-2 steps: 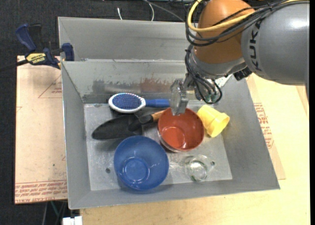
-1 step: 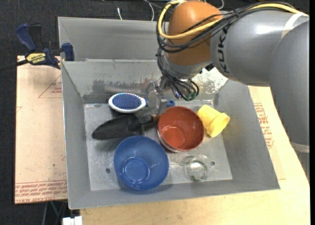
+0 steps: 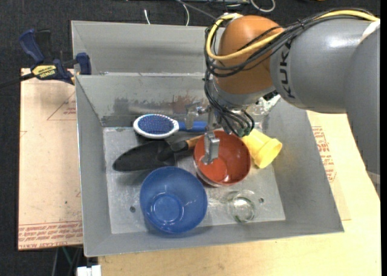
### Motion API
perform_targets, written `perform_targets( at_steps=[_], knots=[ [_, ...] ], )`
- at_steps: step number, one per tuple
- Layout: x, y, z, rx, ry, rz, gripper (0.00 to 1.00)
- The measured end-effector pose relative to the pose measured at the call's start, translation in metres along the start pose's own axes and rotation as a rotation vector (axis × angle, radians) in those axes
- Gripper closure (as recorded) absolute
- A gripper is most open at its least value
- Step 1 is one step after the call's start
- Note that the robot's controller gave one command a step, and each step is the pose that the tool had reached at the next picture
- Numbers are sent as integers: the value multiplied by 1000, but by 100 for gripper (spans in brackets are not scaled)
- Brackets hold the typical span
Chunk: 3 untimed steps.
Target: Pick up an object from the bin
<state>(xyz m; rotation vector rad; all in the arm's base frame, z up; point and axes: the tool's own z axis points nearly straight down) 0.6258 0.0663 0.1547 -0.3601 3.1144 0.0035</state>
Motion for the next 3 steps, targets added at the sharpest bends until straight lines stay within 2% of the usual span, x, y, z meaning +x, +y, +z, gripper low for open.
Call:
perform_targets(
  at_steps=[1,2,3],
  knots=[
    [0,0,0,0,0,0,0],
    [31,-3,63,0,-7,-193,0],
    [18,-2,66,1,-12,-211,0]
  ],
)
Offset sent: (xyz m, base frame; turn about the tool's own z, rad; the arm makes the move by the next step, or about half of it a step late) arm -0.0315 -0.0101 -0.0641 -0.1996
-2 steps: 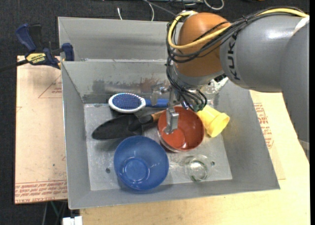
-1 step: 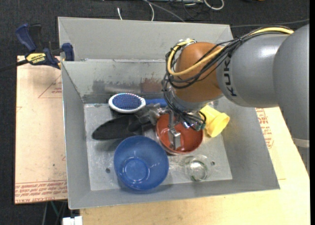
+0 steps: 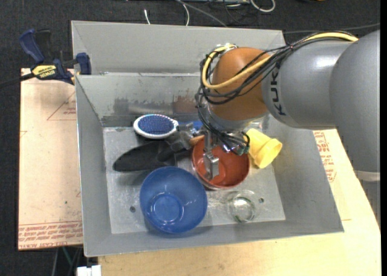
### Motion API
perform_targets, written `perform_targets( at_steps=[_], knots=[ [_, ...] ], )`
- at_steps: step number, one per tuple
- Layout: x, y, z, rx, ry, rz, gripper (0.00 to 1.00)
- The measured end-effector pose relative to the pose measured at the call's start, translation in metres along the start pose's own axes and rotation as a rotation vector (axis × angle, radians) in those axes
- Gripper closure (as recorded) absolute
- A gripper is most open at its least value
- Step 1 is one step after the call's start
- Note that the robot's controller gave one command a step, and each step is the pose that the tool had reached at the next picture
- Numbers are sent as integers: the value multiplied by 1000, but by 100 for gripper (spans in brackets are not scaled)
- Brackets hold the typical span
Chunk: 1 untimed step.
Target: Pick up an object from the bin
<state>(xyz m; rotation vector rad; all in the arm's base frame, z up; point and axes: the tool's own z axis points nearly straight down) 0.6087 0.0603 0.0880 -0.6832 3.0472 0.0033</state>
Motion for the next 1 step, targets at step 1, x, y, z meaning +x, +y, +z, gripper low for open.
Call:
perform_targets(
  at_steps=[1],
  knots=[
    [7,5,-7,-1,2,-52,0]
  ],
)
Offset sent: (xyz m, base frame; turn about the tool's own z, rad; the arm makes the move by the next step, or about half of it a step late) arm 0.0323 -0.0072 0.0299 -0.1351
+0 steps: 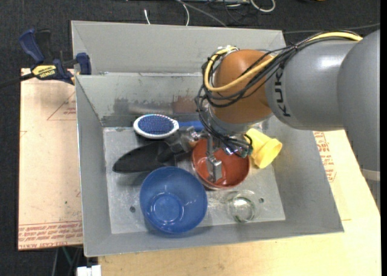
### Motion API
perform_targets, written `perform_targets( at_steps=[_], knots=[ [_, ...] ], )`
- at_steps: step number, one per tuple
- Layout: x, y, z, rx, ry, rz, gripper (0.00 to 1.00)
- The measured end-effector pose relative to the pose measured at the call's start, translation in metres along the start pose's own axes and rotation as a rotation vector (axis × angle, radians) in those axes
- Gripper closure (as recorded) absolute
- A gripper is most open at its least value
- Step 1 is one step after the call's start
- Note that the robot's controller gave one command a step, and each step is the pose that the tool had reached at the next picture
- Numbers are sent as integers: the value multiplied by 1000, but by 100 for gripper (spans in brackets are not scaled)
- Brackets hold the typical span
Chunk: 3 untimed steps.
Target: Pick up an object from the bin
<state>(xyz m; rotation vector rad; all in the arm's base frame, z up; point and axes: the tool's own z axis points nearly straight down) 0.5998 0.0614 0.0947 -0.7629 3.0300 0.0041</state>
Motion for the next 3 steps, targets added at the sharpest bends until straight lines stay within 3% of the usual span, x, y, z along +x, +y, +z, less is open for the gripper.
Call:
perform_targets(
  at_steps=[1,2,3],
  knots=[
    [-34,-27,-23,2,-8,-79,100],
    [-34,-27,-23,1,-7,-79,100],
    [-29,-26,-106,2,-10,-400,100]
  ],
)
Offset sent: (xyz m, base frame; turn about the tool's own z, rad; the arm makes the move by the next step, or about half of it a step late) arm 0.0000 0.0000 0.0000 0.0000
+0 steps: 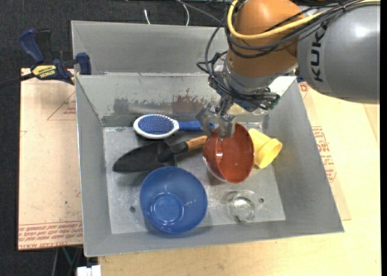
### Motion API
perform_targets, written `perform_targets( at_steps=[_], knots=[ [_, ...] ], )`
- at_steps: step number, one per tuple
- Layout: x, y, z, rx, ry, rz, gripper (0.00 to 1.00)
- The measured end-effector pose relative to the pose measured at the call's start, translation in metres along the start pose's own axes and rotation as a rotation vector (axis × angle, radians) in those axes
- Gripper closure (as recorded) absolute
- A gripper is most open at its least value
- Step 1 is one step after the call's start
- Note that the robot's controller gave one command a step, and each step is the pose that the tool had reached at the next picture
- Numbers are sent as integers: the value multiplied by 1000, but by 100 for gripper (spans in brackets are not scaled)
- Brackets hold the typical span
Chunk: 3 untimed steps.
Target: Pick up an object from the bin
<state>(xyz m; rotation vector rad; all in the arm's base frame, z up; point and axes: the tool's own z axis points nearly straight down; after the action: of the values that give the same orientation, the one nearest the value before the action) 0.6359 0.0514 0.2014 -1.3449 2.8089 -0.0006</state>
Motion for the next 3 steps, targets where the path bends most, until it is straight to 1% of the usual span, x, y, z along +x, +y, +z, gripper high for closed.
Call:
perform_targets(
  at_steps=[1,2,3],
  knots=[
    [2,0,-121,-2,1,275,100],
    [31,30,-23,-2,0,-110,100],
    [26,40,-79,5,-11,15,100]
  ],
)
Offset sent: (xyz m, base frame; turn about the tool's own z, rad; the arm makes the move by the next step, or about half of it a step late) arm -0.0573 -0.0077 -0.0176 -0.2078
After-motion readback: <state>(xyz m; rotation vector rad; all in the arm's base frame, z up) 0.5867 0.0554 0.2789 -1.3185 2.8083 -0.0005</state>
